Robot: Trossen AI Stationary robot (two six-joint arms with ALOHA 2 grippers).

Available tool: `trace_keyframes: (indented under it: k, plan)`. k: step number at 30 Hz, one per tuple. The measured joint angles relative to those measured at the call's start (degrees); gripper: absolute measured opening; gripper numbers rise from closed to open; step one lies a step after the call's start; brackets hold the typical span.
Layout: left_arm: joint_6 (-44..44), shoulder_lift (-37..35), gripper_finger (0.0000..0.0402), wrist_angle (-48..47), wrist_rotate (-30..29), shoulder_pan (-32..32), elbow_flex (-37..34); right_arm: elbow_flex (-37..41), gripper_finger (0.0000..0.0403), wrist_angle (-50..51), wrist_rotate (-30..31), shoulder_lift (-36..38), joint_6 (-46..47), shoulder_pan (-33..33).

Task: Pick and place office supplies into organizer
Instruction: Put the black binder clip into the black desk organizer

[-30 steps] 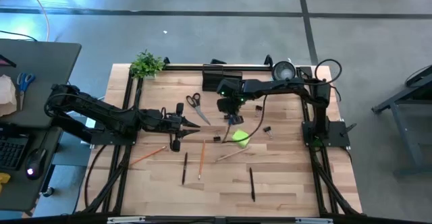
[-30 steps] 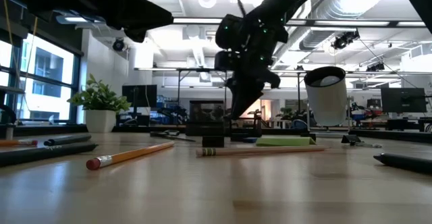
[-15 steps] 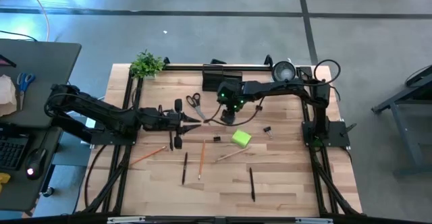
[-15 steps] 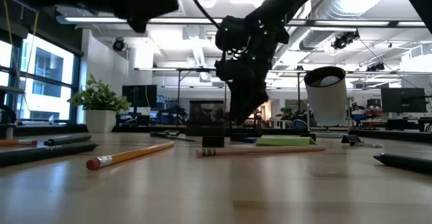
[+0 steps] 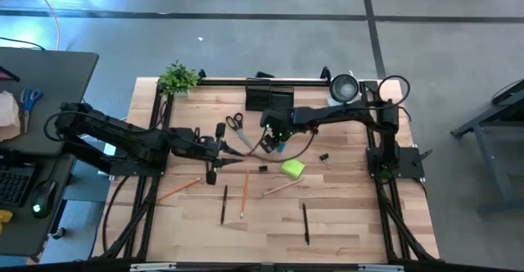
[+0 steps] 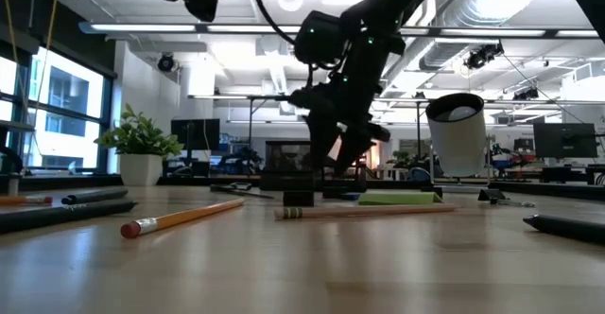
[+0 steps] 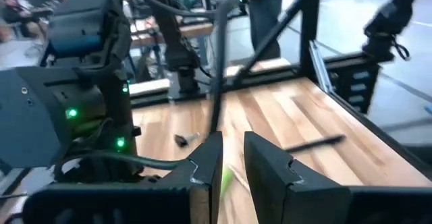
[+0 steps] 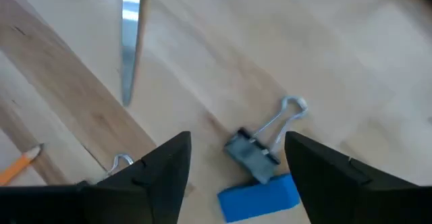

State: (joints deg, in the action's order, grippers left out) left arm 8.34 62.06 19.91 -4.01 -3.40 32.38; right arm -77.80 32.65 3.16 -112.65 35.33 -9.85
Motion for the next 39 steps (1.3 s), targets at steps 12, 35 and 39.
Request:
trace_keyframes:
  k: [12, 35, 39]
  plan:
    - [3.3, -0.6, 0.0053, 0.0, 0.0, 0.0, 0.0, -0.2, 0.0236, 0.6, 5.9, -4.2, 10.1, 3.4]
    - [0.5, -0.3, 0.0053, -0.8, 0.0, 0.0, 0.0, 0.0, 0.022, 8.9, 13.9, -4.5, 12.9, 6.9]
    - [1.4, -0.3, 0.0053, -1.0, 0.0, 0.0, 0.0, 0.0, 0.0199, 8.6, 14.0, -4.5, 13.8, 6.9]
